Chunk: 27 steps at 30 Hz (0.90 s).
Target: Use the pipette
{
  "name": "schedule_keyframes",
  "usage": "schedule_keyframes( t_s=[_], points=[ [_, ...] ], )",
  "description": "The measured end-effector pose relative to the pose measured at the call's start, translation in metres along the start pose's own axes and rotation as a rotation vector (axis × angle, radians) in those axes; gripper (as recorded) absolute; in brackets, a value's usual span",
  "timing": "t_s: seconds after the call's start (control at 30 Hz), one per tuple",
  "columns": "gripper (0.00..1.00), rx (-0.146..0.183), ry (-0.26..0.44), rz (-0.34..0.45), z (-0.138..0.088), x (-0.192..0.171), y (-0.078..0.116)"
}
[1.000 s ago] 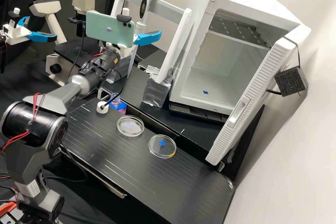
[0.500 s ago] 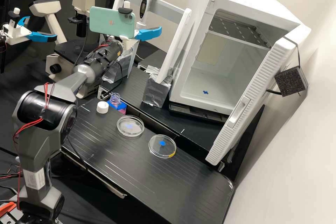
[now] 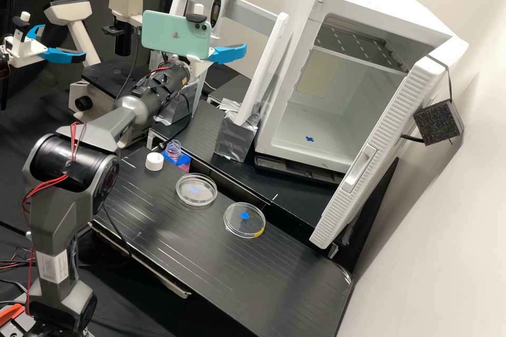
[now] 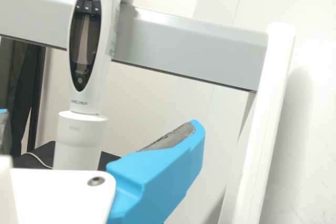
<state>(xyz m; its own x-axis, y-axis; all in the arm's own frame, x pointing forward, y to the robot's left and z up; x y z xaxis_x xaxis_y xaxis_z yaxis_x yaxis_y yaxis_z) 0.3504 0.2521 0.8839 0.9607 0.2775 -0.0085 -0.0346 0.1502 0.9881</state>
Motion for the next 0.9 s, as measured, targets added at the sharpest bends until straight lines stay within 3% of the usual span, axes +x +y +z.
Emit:
schedule_keyframes(
  t_s=[0.37, 0.5, 0.9],
  points=[
    [0.00, 0.005, 0.002, -0.003, 0.0002, 0.0005, -0.0010],
    [0.00, -0.013, -0.006, -0.011, 0.0025, 0.0026, -0.0045],
    [0.00, -0.019, -0.017, -0.004, 0.0027, 0.0089, -0.0042]
  ],
)
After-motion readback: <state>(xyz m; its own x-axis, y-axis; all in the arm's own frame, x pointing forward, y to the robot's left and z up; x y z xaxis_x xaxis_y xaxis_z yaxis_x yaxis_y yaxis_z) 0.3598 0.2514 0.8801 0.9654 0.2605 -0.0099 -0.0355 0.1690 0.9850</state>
